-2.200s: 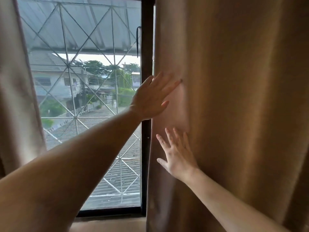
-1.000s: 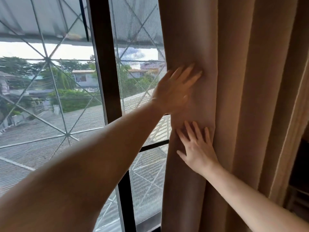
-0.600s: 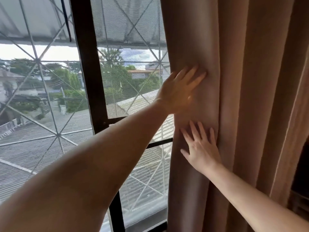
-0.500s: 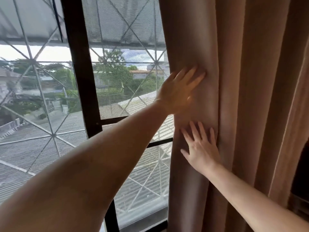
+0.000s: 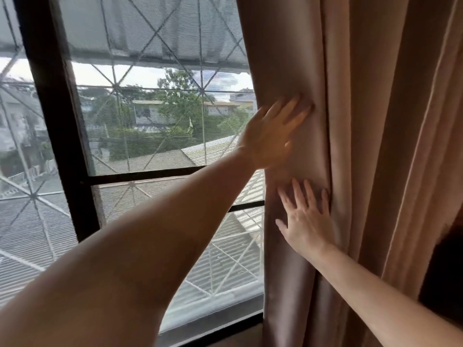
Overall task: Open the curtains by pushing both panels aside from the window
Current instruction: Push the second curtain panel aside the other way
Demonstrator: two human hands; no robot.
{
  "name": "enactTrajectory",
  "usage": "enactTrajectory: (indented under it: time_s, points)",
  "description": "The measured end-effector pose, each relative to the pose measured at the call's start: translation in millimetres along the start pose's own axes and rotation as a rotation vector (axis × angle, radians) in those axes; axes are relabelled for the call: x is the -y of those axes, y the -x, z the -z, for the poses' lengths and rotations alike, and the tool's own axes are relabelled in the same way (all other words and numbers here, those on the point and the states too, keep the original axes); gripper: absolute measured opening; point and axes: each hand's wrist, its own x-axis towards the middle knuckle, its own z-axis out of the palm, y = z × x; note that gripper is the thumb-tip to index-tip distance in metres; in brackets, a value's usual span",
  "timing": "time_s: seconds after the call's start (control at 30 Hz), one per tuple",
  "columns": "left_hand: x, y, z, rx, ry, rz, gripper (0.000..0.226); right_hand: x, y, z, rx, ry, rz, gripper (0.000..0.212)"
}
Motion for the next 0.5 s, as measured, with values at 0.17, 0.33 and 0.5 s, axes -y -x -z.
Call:
enactTrajectory:
  time_s: [0.17, 0.33, 0.5]
  points:
    - [-20.1, -20.2, -13.1, -0.021, 0.014, 0.034, 0.083, -34.1, -4.0, -6.6, 0.004, 0.012, 0.014, 0.084]
    - [-35.9, -43.9, -28.7, -0.016, 0.022, 0.010, 0.081, -62.6, -8.1, -13.9, 0.004, 0.069, -0.002, 0.086]
    - [-46.5, -67.4, -47.8, -0.021, 0.040, -0.028, 0.078, -81.9, -14.5, -21.9, 0.008, 0.108, -0.045, 0.085]
